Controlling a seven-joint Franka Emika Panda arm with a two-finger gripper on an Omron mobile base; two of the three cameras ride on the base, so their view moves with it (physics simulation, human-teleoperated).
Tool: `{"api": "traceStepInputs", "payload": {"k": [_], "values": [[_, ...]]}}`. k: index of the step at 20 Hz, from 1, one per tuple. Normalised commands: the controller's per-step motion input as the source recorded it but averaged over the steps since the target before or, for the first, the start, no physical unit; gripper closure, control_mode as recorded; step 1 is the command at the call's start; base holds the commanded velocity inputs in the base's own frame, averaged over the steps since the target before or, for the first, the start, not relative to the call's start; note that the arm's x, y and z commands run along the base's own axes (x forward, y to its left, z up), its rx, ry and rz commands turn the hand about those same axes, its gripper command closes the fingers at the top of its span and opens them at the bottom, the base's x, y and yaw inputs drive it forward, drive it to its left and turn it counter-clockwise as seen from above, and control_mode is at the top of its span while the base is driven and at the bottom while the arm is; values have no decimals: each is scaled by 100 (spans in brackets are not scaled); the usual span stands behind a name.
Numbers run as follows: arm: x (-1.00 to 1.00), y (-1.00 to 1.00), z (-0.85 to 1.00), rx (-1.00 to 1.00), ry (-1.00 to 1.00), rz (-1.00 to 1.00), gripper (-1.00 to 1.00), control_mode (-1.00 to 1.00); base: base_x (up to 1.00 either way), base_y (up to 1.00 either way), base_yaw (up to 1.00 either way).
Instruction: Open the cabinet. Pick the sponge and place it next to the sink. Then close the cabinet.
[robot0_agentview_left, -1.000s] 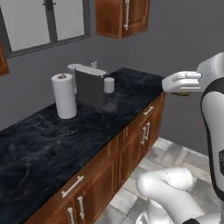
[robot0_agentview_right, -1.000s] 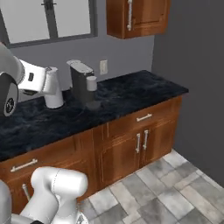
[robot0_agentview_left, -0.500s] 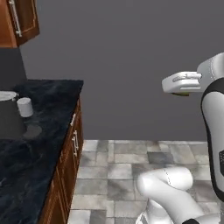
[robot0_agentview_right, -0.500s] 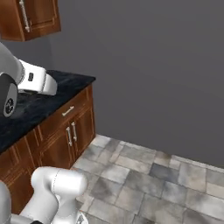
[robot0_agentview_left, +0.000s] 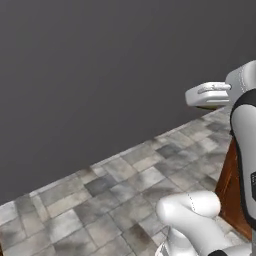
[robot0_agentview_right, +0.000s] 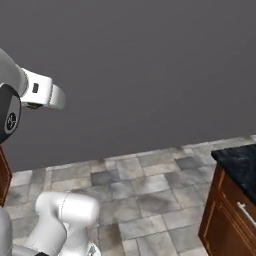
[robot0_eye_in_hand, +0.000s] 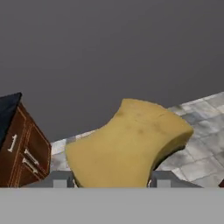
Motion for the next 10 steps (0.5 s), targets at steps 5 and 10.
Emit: {"api": "traceStepInputs", "payload": {"k": [5,10], "values": [[0,0,0,0,0,0,100,100,0,0,-95],[0,0,0,0,0,0,100,100,0,-3,-92]]}}
